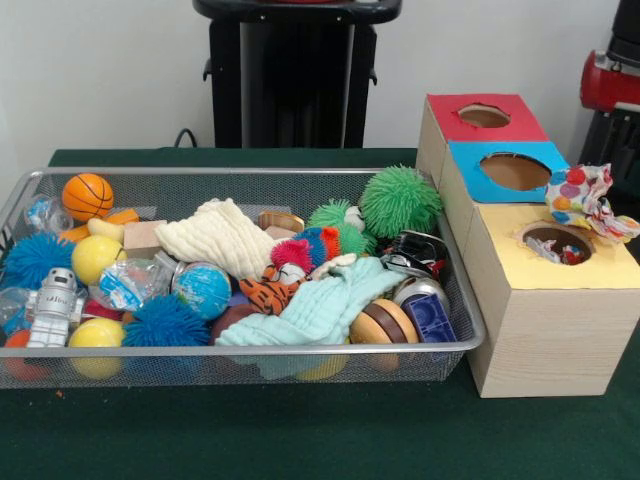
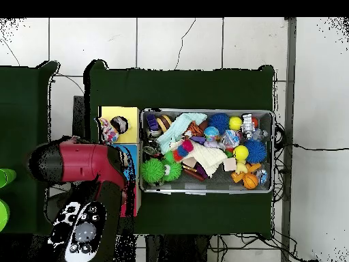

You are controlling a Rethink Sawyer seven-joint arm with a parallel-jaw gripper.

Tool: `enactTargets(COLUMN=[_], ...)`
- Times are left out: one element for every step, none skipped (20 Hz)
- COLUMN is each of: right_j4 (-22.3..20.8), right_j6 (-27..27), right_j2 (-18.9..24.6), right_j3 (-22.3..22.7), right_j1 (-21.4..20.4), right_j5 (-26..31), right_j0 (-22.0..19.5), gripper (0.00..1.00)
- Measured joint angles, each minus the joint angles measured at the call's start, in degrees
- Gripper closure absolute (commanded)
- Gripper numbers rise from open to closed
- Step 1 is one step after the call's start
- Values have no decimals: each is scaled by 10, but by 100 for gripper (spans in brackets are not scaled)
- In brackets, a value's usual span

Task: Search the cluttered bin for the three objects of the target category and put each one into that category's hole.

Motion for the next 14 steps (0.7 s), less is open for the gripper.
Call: enactTargets(right_j4=[0, 0, 0, 0, 0, -1, -2, -3, -6, -7, -10, -12, -14, -17], right_j6=[0, 0, 0, 0, 0, 0, 0, 0, 0, 0, 0, 0, 0, 0], right_j2=[0, 0, 0, 0, 0, 0, 0, 0, 0, 0, 0, -1, -1, -1], right_j3=[0, 1, 2, 2, 3, 3, 3, 3, 3, 3, 3, 3, 2, 1], right_j1=[0, 0, 0, 0, 0, 0, 0, 0, 0, 0, 0, 1, 1, 2], right_j5=[-1, -3, -6, -7, -8, -9, -9, -9, -9, -9, -9, -9, -9, -9], right_j0=[-4, -10, -15, -20, -23, -30, -32, -34, -36, -37, -38, -38, -38, -38], gripper=[100, 100, 100, 100, 100, 100, 100, 100, 100, 100, 100, 100, 100, 100])
